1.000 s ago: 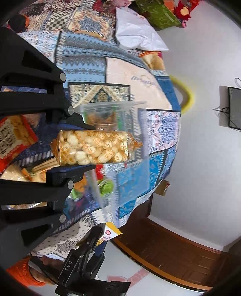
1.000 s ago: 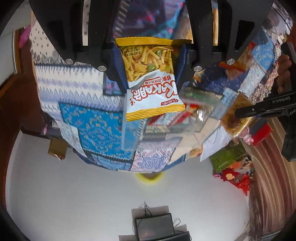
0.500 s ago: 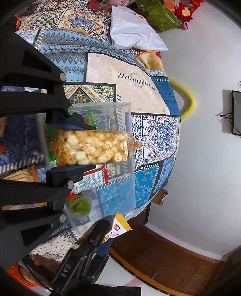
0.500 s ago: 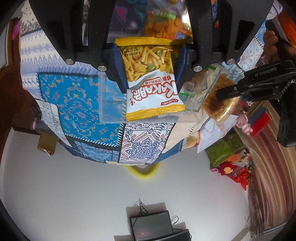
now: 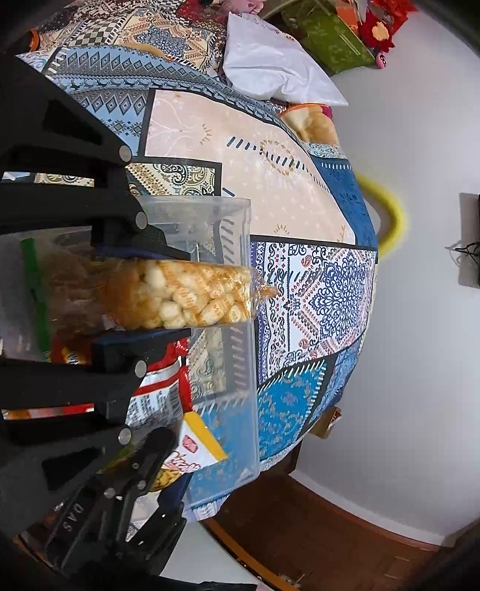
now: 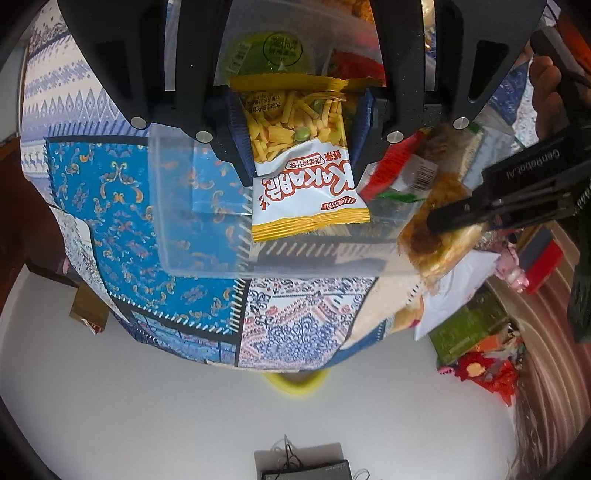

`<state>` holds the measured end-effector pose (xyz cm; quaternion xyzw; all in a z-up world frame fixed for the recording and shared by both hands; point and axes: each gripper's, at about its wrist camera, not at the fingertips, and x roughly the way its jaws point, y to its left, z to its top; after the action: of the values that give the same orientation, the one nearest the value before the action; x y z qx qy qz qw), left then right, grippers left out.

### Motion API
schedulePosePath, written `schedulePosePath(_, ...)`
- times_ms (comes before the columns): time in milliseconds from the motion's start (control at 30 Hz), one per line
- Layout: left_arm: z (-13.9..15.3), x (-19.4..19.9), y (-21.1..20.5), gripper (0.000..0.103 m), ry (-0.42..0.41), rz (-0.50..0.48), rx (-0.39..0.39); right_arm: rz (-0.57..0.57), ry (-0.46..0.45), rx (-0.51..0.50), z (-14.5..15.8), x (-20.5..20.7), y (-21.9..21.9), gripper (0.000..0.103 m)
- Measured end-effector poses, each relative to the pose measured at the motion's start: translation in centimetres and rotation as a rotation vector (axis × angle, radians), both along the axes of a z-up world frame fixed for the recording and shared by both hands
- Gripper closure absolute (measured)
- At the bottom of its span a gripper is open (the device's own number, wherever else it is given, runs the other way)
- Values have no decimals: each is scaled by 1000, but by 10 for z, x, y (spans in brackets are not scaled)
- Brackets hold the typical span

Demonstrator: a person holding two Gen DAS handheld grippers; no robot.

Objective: Organize snacks
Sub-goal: 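Carry cracker bag and KAKA bag into the clear box and release both, then withdraw both tools from the box back toward the snack pile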

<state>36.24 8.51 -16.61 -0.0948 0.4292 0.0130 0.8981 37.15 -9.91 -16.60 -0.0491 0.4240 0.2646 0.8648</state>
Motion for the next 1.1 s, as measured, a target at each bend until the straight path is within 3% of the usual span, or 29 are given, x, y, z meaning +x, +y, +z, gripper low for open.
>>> schedulePosePath(267, -6, 5, -4, 71, 24, 8, 36, 5, -14, -62, -2, 0, 7, 57)
schedulePosePath(367, 0, -1, -8, 63, 11, -1, 56, 9, -1, -59, -2, -2, 5, 50)
schedulePosePath(433, 6, -7, -9, 51, 2, -14, 50, 6, 4, -52, 2, -4, 2, 44)
schedulePosePath(567, 20, -22, -11, 49, -11, -34, 50, 3, -4, -36, 13, -12, -4, 43)
schedulePosePath(733, 39, -49, -12, 42, -26, -51, 72, 14, -40, -38, 35, -31, -11, 43)
schedulePosePath(1100, 69, -143, -5, 37, -12, -85, 73, 42, -124, -5, 78, -104, -38, 42)
